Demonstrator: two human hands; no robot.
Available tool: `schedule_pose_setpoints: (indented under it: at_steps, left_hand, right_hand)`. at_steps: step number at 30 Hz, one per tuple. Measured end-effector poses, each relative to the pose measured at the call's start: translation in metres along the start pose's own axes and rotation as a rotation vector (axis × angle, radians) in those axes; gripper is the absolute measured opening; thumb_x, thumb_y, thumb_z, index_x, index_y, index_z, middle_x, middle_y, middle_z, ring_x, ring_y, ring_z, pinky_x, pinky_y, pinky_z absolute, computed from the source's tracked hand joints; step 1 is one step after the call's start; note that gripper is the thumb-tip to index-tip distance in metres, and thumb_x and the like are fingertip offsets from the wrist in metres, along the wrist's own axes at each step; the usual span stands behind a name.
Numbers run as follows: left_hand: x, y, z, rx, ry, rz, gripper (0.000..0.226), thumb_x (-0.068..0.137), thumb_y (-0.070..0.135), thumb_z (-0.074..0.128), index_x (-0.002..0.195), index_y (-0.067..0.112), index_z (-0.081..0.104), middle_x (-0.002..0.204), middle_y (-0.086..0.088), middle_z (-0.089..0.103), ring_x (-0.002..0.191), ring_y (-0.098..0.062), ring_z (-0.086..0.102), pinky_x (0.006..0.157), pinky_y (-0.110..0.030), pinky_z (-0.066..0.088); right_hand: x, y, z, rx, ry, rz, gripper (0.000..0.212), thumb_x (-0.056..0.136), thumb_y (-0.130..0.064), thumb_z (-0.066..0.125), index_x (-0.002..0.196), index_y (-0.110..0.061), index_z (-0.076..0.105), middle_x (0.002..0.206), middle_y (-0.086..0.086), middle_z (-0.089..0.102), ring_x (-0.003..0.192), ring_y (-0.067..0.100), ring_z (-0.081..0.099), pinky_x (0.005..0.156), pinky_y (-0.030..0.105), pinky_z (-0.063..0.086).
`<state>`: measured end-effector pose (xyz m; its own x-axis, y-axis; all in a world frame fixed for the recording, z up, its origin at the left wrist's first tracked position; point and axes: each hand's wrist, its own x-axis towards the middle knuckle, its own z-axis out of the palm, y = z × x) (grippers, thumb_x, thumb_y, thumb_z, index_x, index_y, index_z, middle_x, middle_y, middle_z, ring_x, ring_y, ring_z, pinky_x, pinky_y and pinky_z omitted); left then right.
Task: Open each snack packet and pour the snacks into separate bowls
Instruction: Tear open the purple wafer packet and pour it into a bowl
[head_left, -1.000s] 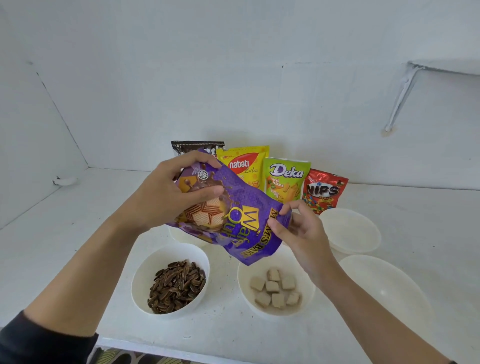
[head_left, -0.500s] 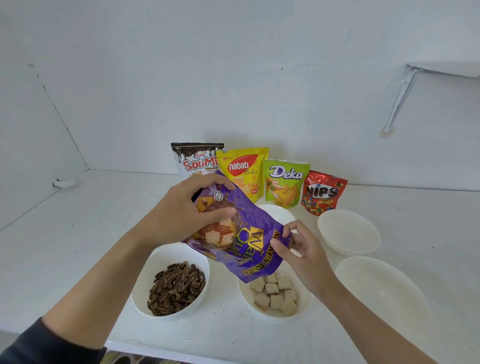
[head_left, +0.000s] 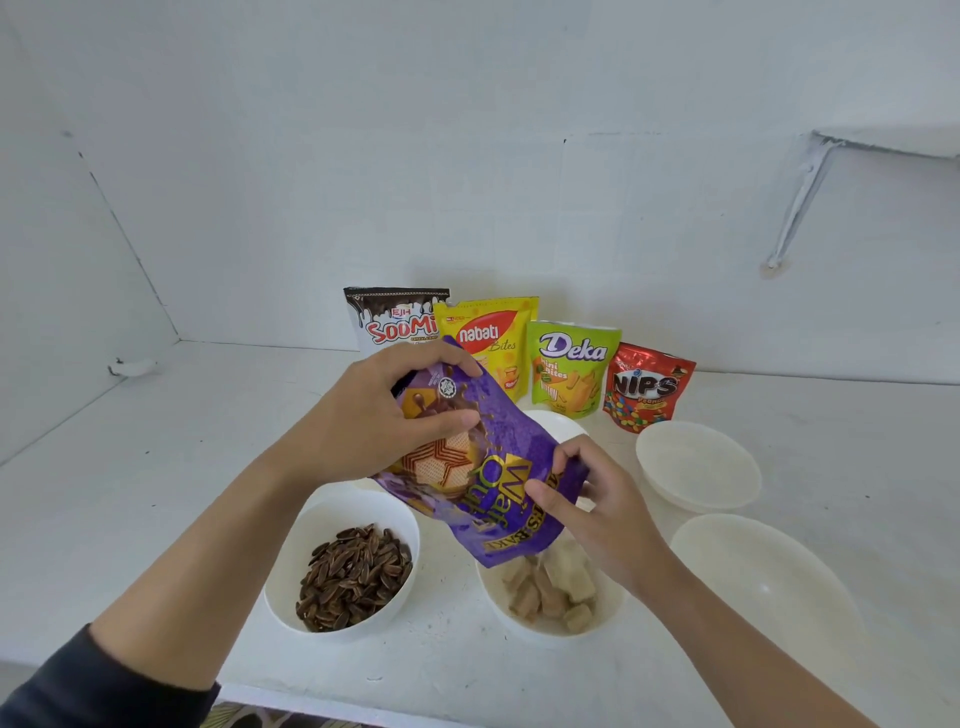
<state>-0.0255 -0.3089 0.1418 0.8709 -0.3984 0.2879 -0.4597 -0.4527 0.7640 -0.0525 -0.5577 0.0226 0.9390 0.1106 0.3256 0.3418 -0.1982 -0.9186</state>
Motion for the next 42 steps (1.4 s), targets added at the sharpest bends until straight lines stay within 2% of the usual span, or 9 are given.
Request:
schedule_pose_setpoints:
  at_steps: [7,14,18,21,25,30,35,39,42]
  left_hand:
    - [0.002,0.005,0.002,0.012,0.054,0.009,0.036,0.08,0.037,0.081,0.114,0.035,0.07,0.117,0.012,0.07,0.107,-0.008,0.07,0.085,-0.038,0.062]
    - [0.006,0.036,-0.01,0.105,0.105,0.117,0.038,0.078,0.045,0.084,0.112,0.043,0.07,0.115,0.012,0.069,0.107,-0.01,0.068,0.085,-0.039,0.061]
    - [0.004,0.03,-0.001,0.186,-0.031,0.108,0.038,0.083,0.042,0.081,0.117,0.045,0.067,0.113,0.016,0.064,0.109,-0.01,0.063,0.09,-0.04,0.057]
    - [0.001,0.024,0.012,0.242,-0.151,0.117,0.038,0.087,0.036,0.078,0.122,0.043,0.065,0.113,0.015,0.065,0.108,-0.01,0.06,0.091,-0.04,0.054]
    - [0.006,0.026,0.019,0.263,-0.105,0.163,0.037,0.09,0.033,0.076,0.125,0.04,0.065,0.115,0.017,0.066,0.11,-0.009,0.058,0.091,-0.039,0.052]
    - [0.017,0.037,0.008,0.33,0.004,0.26,0.039,0.088,0.045,0.074,0.126,0.041,0.065,0.105,-0.004,0.061,0.102,-0.017,0.059,0.087,-0.041,0.051]
    - [0.021,0.046,-0.004,0.294,-0.047,0.286,0.057,0.085,0.056,0.072,0.137,0.045,0.053,0.117,0.001,0.062,0.11,-0.021,0.061,0.089,-0.041,0.055]
    - [0.018,0.035,0.001,0.049,-0.101,0.175,0.056,0.088,0.041,0.075,0.139,0.039,0.052,0.124,0.025,0.06,0.117,-0.014,0.064,0.09,-0.04,0.06]
    - [0.018,0.017,0.013,0.11,-0.079,0.156,0.042,0.09,0.044,0.071,0.131,0.039,0.06,0.124,0.015,0.062,0.118,-0.016,0.061,0.091,-0.045,0.058]
  right_hand:
    - [0.003,-0.007,-0.003,-0.061,0.038,-0.033,0.025,0.086,-0.026,0.077,0.089,-0.016,0.055,0.079,-0.01,0.062,0.075,0.01,0.059,0.085,0.05,0.053]
    - [0.012,-0.02,-0.008,-0.015,0.08,-0.146,0.03,0.086,-0.03,0.078,0.088,-0.016,0.052,0.079,-0.007,0.058,0.075,0.011,0.057,0.073,0.028,0.047]
    - [0.006,-0.004,-0.007,-0.122,0.086,-0.143,0.047,0.077,-0.05,0.079,0.076,-0.016,0.047,0.074,-0.002,0.055,0.075,0.025,0.054,0.071,0.04,0.047]
    - [-0.001,0.01,-0.005,-0.239,0.089,-0.14,0.052,0.072,-0.061,0.078,0.068,-0.02,0.048,0.074,-0.006,0.061,0.083,0.017,0.058,0.071,0.035,0.05]
    - [-0.003,0.009,-0.007,-0.143,0.068,-0.089,0.051,0.068,-0.054,0.083,0.069,-0.018,0.047,0.074,-0.005,0.061,0.077,0.015,0.062,0.06,0.028,0.049]
    - [0.01,-0.008,-0.012,-0.074,0.117,-0.166,0.054,0.07,-0.045,0.086,0.068,-0.014,0.041,0.065,0.001,0.049,0.061,0.015,0.045,0.055,0.02,0.037]
    - [0.016,-0.018,-0.017,-0.024,0.187,-0.175,0.052,0.072,-0.039,0.087,0.067,-0.016,0.041,0.064,0.003,0.051,0.063,0.021,0.049,0.055,0.021,0.038]
    - [0.01,-0.007,-0.016,0.08,0.227,-0.083,0.048,0.072,-0.022,0.085,0.066,-0.008,0.039,0.061,-0.002,0.053,0.062,0.004,0.054,0.054,0.016,0.041]
    - [0.002,0.003,-0.016,0.044,0.191,-0.048,0.049,0.073,-0.02,0.088,0.065,-0.011,0.041,0.066,-0.007,0.058,0.067,0.003,0.058,0.056,0.016,0.043]
